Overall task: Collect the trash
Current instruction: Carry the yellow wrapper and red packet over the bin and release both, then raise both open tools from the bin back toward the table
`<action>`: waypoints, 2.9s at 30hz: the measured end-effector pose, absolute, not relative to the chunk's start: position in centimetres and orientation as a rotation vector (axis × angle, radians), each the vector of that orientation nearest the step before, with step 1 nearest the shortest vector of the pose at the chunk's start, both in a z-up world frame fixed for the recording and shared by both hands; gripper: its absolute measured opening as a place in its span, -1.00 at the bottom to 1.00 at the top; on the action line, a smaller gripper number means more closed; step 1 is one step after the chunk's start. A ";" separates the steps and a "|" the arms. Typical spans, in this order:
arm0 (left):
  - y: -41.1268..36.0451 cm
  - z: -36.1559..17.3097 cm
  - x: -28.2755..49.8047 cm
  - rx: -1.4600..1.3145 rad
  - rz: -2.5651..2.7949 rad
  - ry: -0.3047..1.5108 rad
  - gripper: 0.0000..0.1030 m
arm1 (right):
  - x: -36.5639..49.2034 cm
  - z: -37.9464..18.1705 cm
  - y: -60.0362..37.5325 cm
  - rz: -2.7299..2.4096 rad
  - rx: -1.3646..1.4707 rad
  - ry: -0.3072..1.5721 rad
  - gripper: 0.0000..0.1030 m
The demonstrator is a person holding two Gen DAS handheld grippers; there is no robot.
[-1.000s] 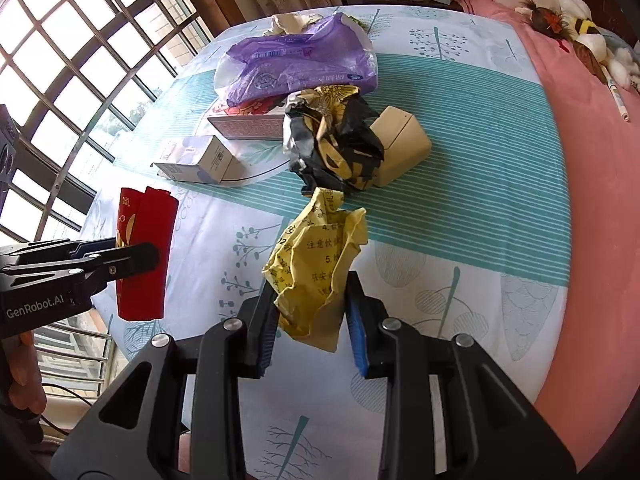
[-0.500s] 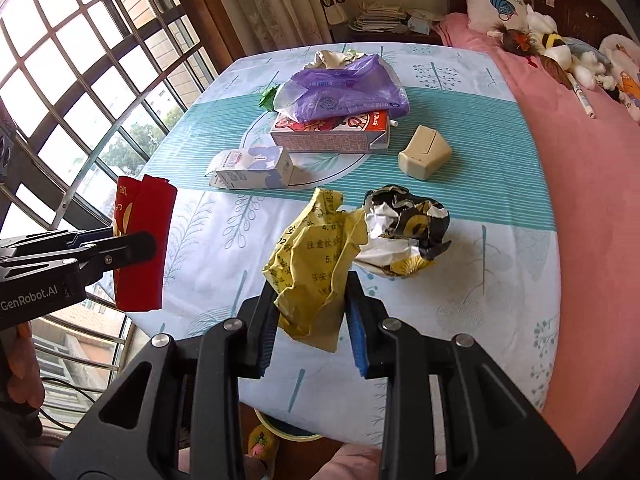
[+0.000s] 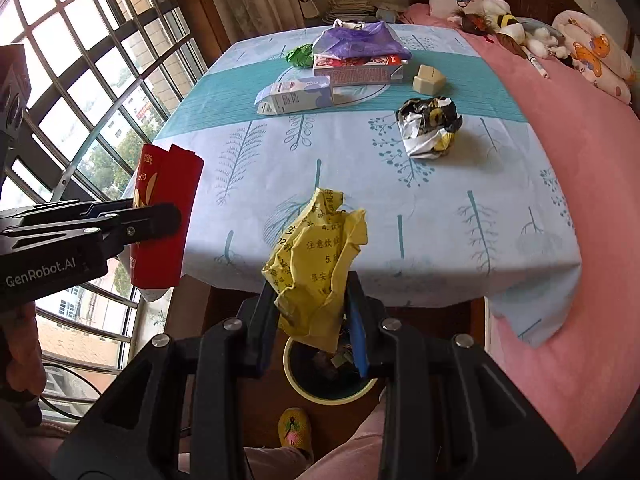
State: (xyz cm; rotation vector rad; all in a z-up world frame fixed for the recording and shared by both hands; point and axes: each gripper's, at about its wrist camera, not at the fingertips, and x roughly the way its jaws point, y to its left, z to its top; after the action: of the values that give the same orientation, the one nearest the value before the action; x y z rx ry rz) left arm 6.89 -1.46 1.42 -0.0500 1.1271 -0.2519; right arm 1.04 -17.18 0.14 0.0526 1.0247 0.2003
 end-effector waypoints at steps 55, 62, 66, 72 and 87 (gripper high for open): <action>-6.2 -39.5 3.0 0.024 -0.258 1.468 -0.05 | -3.7 -38.9 -22.5 0.072 0.255 1.356 0.17; -6.1 -35.8 2.9 0.115 -0.220 1.435 -0.05 | -3.8 -35.1 -22.2 0.055 0.301 1.352 0.17; -5.8 -32.5 2.4 0.157 -0.195 1.403 -0.05 | -4.3 -31.6 -21.9 0.046 0.322 1.342 0.17; -4.6 -26.3 2.4 0.178 -0.167 1.371 -0.05 | -4.8 -24.7 -20.7 0.036 0.285 1.311 0.17; -2.3 -6.7 2.9 0.269 -0.162 1.095 -0.05 | -6.1 -5.4 -20.8 0.001 0.229 1.114 0.17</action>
State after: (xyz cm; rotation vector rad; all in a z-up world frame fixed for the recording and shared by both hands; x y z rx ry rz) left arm 2.86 -2.27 -6.71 0.2689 1.0955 -0.1622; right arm -6.06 -20.77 -5.38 0.2287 1.1138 0.0007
